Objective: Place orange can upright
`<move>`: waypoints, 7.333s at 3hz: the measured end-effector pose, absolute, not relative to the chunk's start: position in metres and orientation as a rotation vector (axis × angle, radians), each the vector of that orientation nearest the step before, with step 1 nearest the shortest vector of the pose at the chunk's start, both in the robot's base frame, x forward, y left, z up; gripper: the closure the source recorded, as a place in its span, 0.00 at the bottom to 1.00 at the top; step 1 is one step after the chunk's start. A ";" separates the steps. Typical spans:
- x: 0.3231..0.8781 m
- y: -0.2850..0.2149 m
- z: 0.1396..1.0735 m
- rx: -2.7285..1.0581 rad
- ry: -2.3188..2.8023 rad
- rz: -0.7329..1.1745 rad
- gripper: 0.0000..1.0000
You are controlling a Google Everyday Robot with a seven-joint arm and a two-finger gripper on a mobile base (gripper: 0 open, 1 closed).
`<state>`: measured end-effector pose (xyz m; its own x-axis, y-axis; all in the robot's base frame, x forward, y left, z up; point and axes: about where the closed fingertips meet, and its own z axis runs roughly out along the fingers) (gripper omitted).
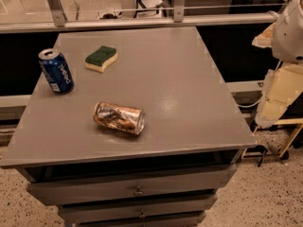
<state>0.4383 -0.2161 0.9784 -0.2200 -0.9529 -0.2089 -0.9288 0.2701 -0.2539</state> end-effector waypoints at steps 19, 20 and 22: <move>0.534 0.090 0.942 -1.885 1.830 0.448 1.00; 0.542 0.075 0.960 -1.779 1.628 0.654 1.00; 0.540 0.038 0.996 -1.522 1.264 0.940 1.00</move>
Offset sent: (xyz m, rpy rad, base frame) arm 0.0205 0.0325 -0.0174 0.0106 0.0243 0.0625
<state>0.5405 0.0376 0.9964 0.1823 -0.2845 -0.9412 -0.9832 -0.0542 -0.1740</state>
